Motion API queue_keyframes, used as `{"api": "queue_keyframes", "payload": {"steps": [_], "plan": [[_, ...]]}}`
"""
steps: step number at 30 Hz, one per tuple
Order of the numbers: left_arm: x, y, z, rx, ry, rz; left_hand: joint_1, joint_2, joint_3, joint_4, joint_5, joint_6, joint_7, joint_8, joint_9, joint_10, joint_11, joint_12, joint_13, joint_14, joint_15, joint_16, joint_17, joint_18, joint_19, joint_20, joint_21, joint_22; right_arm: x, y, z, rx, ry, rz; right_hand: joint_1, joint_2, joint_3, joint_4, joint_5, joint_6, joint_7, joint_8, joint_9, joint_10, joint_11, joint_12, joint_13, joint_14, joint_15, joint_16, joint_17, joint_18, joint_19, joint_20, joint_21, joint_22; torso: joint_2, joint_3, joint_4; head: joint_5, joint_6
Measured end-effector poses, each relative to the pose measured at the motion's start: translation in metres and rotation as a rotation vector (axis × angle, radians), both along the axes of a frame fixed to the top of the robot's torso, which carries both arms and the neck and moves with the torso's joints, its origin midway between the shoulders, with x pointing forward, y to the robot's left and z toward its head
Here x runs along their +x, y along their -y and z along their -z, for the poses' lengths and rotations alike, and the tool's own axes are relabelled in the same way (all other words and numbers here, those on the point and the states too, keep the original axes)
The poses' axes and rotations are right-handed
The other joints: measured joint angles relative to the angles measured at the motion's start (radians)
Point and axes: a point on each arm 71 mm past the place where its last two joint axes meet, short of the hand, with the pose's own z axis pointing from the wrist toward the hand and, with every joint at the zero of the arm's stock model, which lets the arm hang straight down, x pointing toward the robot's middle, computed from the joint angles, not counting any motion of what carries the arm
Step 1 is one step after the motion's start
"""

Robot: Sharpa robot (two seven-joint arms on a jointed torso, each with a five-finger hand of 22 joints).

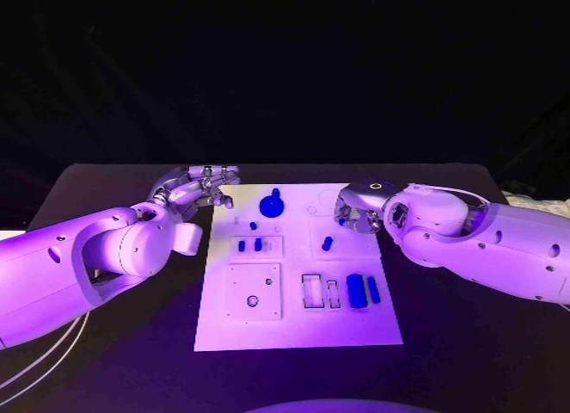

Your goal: Assemble the parts on the task board

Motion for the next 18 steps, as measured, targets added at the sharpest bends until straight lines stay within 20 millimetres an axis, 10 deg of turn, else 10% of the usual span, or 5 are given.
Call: {"api": "queue_keyframes", "payload": {"steps": [18], "plan": [[0.0014, -0.0054, 0.0008, 0.010, 0.000, -0.010, 0.000, 0.000, 0.000, -0.006, 0.000, -0.011, 0.004, 0.003, -0.001, -0.011, 0.004, 0.004, 0.001, -0.004, 0.004, -0.004, -0.007, 0.000, 0.000, 0.000, -0.004, -0.002, -0.0046, 0.0068, -0.0016, 0.074, 0.014, 0.021, -0.075, -0.028, -0.006, 0.023, 0.000, 0.011, 0.000, -0.002, 0.008, 0.006, 0.002, -0.017, 0.003, 0.000, 0.000, 0.004, 0.002, 0.000, 0.003, 0.004, 0.005, 0.006, 0.000, 0.0002, 0.0006, -0.003, -0.004]]}}
